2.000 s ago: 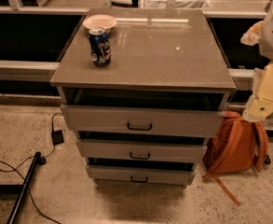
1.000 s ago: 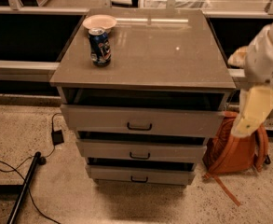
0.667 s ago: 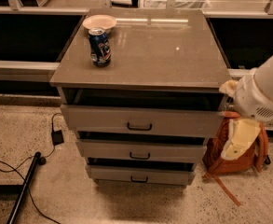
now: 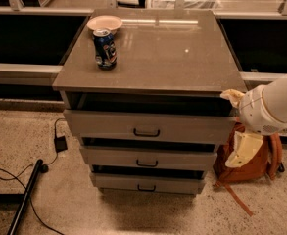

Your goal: Open top drawer

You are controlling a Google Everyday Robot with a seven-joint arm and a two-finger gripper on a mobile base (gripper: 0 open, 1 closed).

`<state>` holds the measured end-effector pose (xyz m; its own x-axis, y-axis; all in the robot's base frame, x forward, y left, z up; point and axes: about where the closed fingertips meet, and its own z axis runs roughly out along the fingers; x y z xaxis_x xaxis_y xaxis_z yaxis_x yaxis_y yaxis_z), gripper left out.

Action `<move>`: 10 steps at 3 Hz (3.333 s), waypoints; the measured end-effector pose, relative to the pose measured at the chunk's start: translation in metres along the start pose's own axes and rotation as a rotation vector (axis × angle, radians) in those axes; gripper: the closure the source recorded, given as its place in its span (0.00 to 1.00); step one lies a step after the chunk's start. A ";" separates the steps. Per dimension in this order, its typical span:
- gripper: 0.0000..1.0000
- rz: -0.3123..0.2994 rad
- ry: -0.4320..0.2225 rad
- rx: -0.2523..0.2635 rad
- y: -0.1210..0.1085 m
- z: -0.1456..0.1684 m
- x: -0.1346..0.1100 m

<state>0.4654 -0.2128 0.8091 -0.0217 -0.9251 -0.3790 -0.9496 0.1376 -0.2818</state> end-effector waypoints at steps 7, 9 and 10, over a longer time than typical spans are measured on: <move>0.00 -0.376 0.014 0.216 -0.032 0.140 0.026; 0.00 -0.363 0.024 0.152 -0.054 0.160 0.030; 0.00 -0.344 0.041 0.111 -0.061 0.174 0.030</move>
Offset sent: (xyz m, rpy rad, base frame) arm 0.0700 0.0194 -0.0824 -0.1091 -0.2970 0.1040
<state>0.5766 -0.1877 0.6613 0.2784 -0.9370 -0.2108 -0.8640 -0.1484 -0.4812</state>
